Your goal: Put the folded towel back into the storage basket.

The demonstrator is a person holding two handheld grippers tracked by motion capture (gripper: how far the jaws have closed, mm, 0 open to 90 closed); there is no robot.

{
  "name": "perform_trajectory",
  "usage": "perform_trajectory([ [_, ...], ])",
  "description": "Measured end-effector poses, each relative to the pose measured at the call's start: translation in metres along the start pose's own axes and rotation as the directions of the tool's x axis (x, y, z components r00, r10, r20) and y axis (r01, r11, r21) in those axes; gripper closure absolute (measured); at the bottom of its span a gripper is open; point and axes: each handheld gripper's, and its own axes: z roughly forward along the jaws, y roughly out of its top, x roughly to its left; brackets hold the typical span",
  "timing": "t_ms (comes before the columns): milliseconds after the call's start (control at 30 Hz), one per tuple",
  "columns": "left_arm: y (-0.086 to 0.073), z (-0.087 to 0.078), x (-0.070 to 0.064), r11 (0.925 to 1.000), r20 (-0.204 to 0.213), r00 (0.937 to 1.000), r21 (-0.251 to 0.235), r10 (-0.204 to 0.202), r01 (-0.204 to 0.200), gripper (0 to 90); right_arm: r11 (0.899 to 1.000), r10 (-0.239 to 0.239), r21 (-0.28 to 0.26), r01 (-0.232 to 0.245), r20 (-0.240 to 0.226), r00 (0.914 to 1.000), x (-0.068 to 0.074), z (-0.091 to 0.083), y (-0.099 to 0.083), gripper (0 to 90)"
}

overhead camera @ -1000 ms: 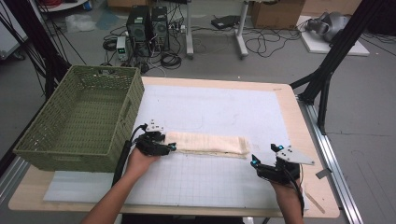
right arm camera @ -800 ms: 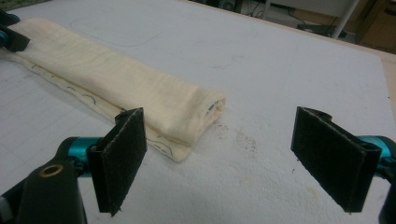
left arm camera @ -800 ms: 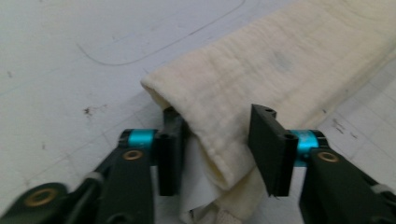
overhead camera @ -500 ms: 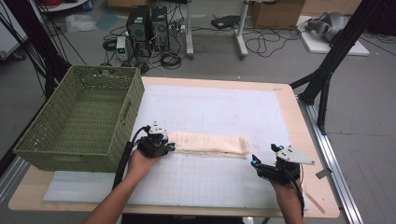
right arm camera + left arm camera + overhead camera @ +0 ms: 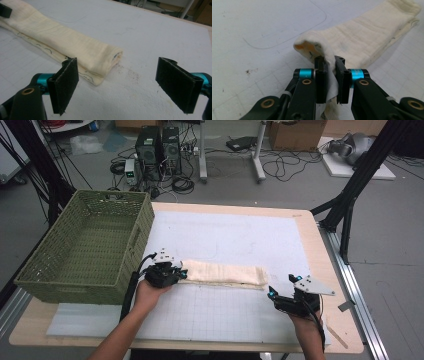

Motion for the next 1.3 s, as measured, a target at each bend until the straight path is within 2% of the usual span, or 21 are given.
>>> perform_trajectory([
  [100,0.001,-0.003,-0.002,0.9996,0.014,0.9998,-0.025,-0.012,0.012,80.8,1.0,-0.002,-0.001,0.002,-0.01,1.0,0.001,0.003,0.001,17.2],
  [300,0.003,-0.007,-0.005,0.9983,0.035,0.9994,-0.057,-0.001,0.003,80.6,1.0,0.012,-0.008,-0.013,-0.028,0.9995,0.001,0.015,0.006,17.1],
  [433,0.001,-0.009,-0.005,0.9976,0.034,0.9994,-0.069,0.002,0.0,80.6,1.0,0.018,0.007,-0.018,-0.03,0.9994,-0.001,0.024,0.008,17.1],
  [567,-0.003,-0.01,-0.004,0.9977,0.033,0.9994,-0.068,-0.006,0.008,80.5,0.998,0.054,0.042,-0.053,-0.029,0.9981,-0.004,0.039,0.011,17.9],
  [600,-0.003,-0.01,-0.003,0.9978,0.033,0.9995,-0.066,-0.002,0.004,80.5,0.996,0.072,0.063,-0.07,-0.024,0.9971,-0.005,0.046,0.01,22.6],
  [700,-0.004,-0.01,-0.003,0.9977,0.033,0.9995,-0.068,-0.003,0.005,80.5,0.993,0.082,0.085,-0.079,-0.024,0.9964,-0.006,0.052,0.009,26.4],
  [767,-0.004,-0.01,-0.003,0.9977,0.033,0.9995,-0.068,0.0,0.002,80.4,0.991,0.091,0.104,-0.088,-0.022,0.9956,-0.008,0.059,0.007,32.8],
  [900,-0.004,-0.011,-0.004,0.9977,0.032,0.9995,-0.068,0.008,-0.006,80.3,0.988,0.099,0.121,-0.094,-0.036,0.9944,-0.007,0.064,0.005,37.5],
  [1000,-0.006,-0.011,-0.004,0.9976,0.03,0.9994,-0.067,0.018,-0.016,80.3,0.982,0.125,0.148,-0.116,-0.053,0.9907,-0.005,0.067,0.004,43.1],
  [1033,-0.006,-0.011,-0.004,0.9978,0.029,0.9994,-0.064,0.019,-0.017,80.2,0.977,0.121,0.183,-0.107,-0.066,0.9905,-0.004,0.07,0.003,48.8],
  [1067,-0.007,-0.011,-0.004,0.9979,0.028,0.9994,-0.062,0.021,-0.019,80.2,0.976,0.108,0.195,-0.094,-0.064,0.9921,-0.002,0.071,0.003,50.5],
  [1100,-0.007,-0.011,-0.004,0.9979,0.028,0.9994,-0.062,0.021,-0.019,80.2,0.976,0.108,0.195,-0.094,-0.064,0.9921,-0.002,0.071,0.003,50.5],
  [1133,-0.008,-0.011,-0.003,0.9979,0.027,0.9993,-0.06,0.026,-0.025,80.2,0.974,0.097,0.212,-0.081,-0.067,0.9931,0.0,0.072,0.004,56.0],
  [1167,-0.008,-0.011,-0.003,0.9981,0.025,0.9992,-0.053,0.032,-0.031,80.1,0.973,0.106,0.215,-0.088,-0.072,0.9917,0.0,0.072,0.003,59.1],
  [1200,-0.008,-0.011,-0.004,0.9981,0.021,0.9992,-0.051,0.035,-0.033,80.1,0.973,0.106,0.215,-0.088,-0.072,0.9917,0.0,0.072,0.003,59.1],
  [1300,-0.008,-0.011,-0.005,0.9977,0.021,0.9987,-0.051,0.046,-0.045,80.1,0.965,0.159,0.225,-0.133,-0.1,0.9823,0.0,0.072,0.002,69.2],
])
